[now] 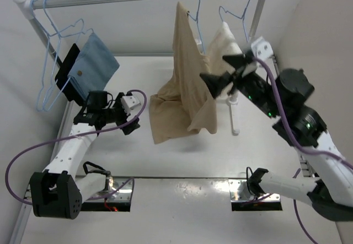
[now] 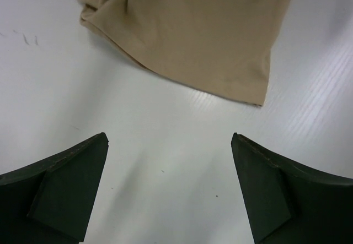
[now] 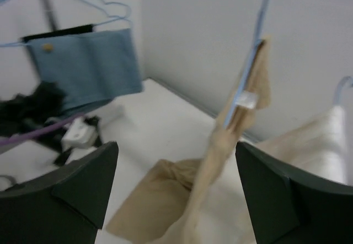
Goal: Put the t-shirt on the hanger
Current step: Hang the hanger with tshirt onto the clothesline
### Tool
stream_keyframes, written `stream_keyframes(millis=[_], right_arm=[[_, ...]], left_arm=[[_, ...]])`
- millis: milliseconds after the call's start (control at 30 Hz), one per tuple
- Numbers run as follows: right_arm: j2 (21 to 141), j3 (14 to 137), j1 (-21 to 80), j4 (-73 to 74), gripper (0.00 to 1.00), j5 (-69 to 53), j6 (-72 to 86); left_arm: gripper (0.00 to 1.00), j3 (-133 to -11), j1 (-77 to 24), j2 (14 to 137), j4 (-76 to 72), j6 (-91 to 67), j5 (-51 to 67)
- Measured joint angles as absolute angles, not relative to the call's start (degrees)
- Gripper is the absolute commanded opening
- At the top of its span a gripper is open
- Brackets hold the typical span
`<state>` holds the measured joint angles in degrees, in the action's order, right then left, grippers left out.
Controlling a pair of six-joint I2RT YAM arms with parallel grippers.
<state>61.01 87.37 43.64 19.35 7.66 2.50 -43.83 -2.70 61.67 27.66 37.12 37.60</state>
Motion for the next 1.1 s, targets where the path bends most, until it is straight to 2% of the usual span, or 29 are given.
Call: stream_keyframes(millis=[200,333,400,467,600,700,1100], right_arm=[[49.36,62.70,43.75,19.27,0.89,-5.32,10.68],[47.03,45.23,43.75,18.06,0.89,-8.10,20.73],[43.59,33.69,43.75,17.91,0.89,-8.03,26.20],[39.59,27.22,43.75,18.37,0.90,-7.25,30.92],[36.10,21.30,43.66,20.01,0.93,-2.35,38.83],[35.53,19.33,43.64,22.92,1.00,3.11,44.18],[29.50,16.14,43.59,36.69,1.00,24.23,67.35]], left_arm=[[1.00,-40.69,-1.72,60.53,27.70,34.54,36.69],[1.00,-38.06,-0.71,59.46,27.51,32.71,35.57],[1.00,-36.29,-0.34,58.92,27.46,32.29,34.89],[1.00,-35.07,-0.12,58.61,27.51,31.68,34.17],[1.00,-33.95,0.23,58.00,26.13,30.41,32.53],[1.00,-32.97,0.34,57.32,24.53,29.89,31.81],[1.00,-29.39,0.82,55.83,21.02,29.26,28.05]])
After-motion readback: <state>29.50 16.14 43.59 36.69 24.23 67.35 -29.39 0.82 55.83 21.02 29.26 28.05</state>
